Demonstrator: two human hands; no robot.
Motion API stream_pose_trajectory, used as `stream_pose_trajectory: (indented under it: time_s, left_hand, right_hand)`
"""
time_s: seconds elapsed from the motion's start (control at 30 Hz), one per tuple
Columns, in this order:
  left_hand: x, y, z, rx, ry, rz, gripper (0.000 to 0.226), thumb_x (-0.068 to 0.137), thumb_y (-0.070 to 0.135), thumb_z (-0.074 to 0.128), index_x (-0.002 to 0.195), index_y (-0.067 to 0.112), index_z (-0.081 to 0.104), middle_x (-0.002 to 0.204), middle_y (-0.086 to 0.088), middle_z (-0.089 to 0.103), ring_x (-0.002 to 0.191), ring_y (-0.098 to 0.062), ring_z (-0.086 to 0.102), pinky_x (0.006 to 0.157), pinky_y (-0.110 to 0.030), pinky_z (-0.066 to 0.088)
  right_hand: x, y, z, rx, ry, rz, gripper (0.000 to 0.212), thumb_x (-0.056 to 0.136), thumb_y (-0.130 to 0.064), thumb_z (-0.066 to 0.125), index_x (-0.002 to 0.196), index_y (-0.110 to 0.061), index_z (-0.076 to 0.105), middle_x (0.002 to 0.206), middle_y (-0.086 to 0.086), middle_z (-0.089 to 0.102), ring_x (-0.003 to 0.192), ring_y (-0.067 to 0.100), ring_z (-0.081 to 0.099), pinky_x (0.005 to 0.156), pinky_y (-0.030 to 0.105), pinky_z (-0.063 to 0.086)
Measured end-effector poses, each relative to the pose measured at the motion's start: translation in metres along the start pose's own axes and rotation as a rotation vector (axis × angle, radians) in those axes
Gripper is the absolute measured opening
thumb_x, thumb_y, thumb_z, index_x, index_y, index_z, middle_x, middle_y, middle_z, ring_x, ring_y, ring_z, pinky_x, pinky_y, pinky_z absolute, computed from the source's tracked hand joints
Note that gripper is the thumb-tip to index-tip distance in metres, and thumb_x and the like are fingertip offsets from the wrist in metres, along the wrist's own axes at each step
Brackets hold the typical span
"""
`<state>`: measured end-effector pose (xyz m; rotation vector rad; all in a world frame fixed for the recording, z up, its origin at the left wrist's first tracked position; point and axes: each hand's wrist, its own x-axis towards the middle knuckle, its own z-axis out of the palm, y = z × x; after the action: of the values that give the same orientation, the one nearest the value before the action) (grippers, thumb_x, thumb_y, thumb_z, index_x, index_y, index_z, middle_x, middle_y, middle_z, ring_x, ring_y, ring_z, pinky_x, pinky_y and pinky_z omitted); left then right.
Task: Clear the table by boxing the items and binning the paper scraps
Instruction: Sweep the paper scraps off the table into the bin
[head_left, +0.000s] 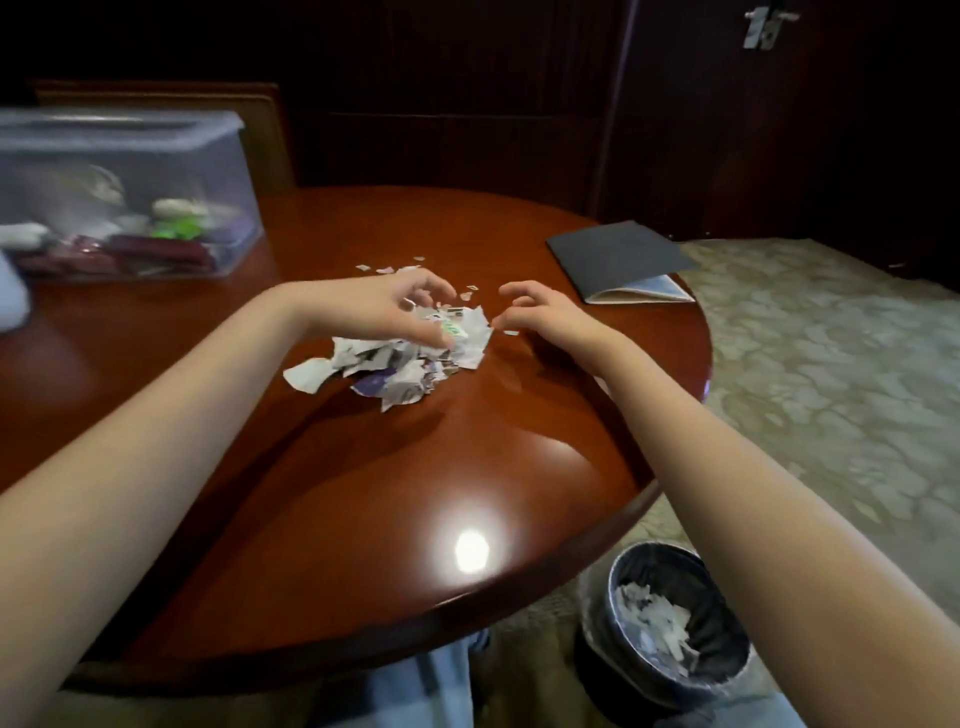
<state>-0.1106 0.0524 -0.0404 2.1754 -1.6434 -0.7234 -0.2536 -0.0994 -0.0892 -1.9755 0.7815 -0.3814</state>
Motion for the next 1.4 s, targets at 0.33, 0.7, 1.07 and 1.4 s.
stream_pose_trajectory:
  time_s: [0.33, 0.7, 1.07, 1.4]
  left_hand:
    - [-0.018, -0.057, 0.010, 0.204, -0.096, -0.322, 0.138, 0.051, 0.061, 0.073, 0.145, 0.033, -0.024, 0.158, 0.003, -0.013, 0.146, -0.029, -0.008, 0.118, -0.043, 0.004]
    - [0.007, -0.063, 0.020, 0.003, 0.068, -0.129, 0.138, 0.052, 0.061, 0.075, 0.143, 0.035, -0.026, 0.159, -0.003, 0.002, 0.147, -0.023, 0.004, 0.119, -0.043, -0.004]
    - [0.026, -0.049, 0.013, 0.092, 0.042, -0.055, 0.130, 0.056, 0.050, 0.079, 0.147, 0.036, -0.013, 0.158, 0.005, -0.012, 0.146, -0.024, -0.010, 0.117, -0.050, 0.005]
    - [0.071, -0.035, 0.012, 0.188, 0.005, -0.041, 0.137, 0.034, 0.078, 0.073, 0.143, 0.047, -0.002, 0.158, 0.004, -0.004, 0.146, -0.026, -0.007, 0.115, -0.057, 0.010]
  right_hand:
    - [0.010, -0.029, 0.065, -0.389, -0.218, -0.295, 0.092, 0.075, -0.051, 0.069, 0.148, -0.028, 0.018, 0.156, 0.000, 0.019, 0.143, 0.019, 0.018, 0.115, 0.039, 0.018]
    - [0.006, -0.028, 0.089, -0.504, -0.049, -0.497, 0.041, 0.089, -0.033, 0.059, 0.124, -0.013, 0.052, 0.109, 0.006, 0.049, 0.104, 0.021, 0.045, 0.079, 0.025, 0.032]
    - [0.010, -0.019, 0.062, -0.259, 0.138, -0.409, 0.031, 0.097, -0.024, 0.046, 0.068, -0.025, 0.036, 0.062, -0.006, 0.042, 0.053, 0.008, 0.033, 0.046, 0.013, 0.030]
    - [0.021, -0.010, 0.038, 0.085, 0.460, -0.153, 0.035, 0.098, -0.019, 0.043, 0.065, -0.019, 0.030, 0.066, -0.004, 0.038, 0.056, 0.007, 0.030, 0.044, 0.011, 0.031]
